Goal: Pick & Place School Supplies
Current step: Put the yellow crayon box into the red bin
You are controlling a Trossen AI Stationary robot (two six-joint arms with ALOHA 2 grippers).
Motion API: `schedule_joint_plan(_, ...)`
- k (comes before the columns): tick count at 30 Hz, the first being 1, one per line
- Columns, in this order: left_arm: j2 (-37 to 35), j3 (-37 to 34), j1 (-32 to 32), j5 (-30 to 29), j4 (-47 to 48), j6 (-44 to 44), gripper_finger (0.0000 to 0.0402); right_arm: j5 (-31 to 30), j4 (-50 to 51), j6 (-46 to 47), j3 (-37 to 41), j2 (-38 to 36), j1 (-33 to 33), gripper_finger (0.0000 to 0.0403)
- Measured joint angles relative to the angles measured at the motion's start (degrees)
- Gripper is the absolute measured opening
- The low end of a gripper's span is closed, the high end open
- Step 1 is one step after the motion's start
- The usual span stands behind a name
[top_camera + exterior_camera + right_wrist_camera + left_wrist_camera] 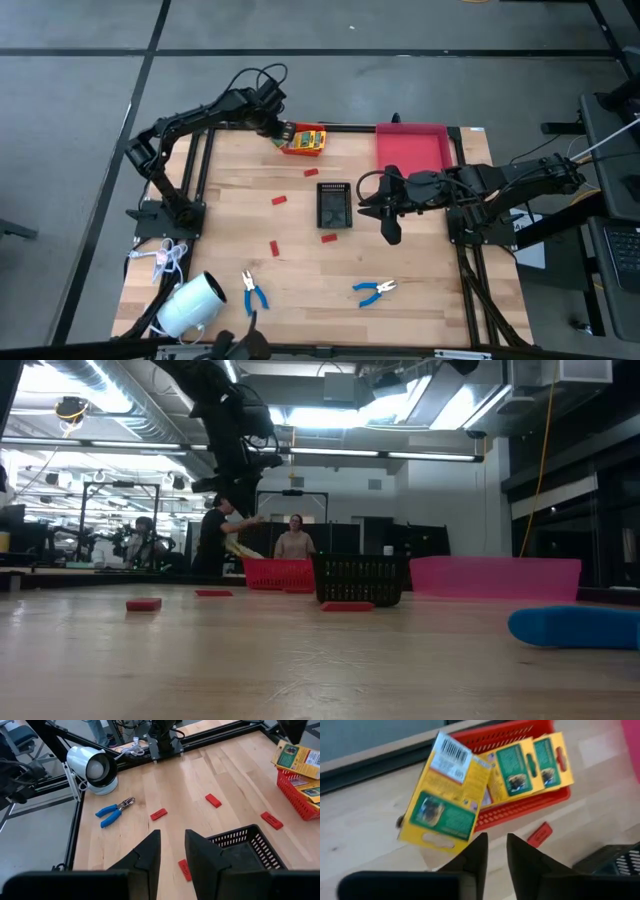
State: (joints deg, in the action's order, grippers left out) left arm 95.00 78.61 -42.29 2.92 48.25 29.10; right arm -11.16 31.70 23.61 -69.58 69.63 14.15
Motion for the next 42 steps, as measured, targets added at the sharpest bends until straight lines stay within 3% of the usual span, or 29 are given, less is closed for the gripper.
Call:
schedule_joint_plan(8, 0.0, 0.0, 0.4, -2.2, -0.8, 1.2, 0.0116, 0.0, 0.0, 0.5, 0.0, 0.0, 0.0, 0.0091)
schedule_joint_plan(23, -0.4, 0.0, -1.0, -11.8, 3.8, 12.9, 0.012, -2.4, 0.9, 1.8, 0.0, 0.0, 0.9, 0.0091)
schedule_joint_plan(28, -1.9, 0.0, -1.7, -17.7, 7.1, 14.9, 0.0098, -5.1, 1.3, 3.1, 0.0, 0.0, 2.7, 0.0091)
schedule_joint_plan(31, -2.0, -0.6, -2.6, -19.7, 11.7, 16.9, 0.0066, -7.2, 1.6, 3.9, 0.0, 0.0, 3.7, 0.0091)
schedule_joint_plan(35, -1.9, -2.8, -3.2, -14.5, 10.1, 17.7, 0.001, -9.3, 1.6, 4.3, 0.0, 0.0, 4.7, 0.0091)
schedule_joint_plan(42, -1.6, -7.8, -2.8, -11.6, 2.9, 21.1, 0.0002, -10.1, 1.5, 4.7, 0.0, 0.0, 5.4, 0.0091)
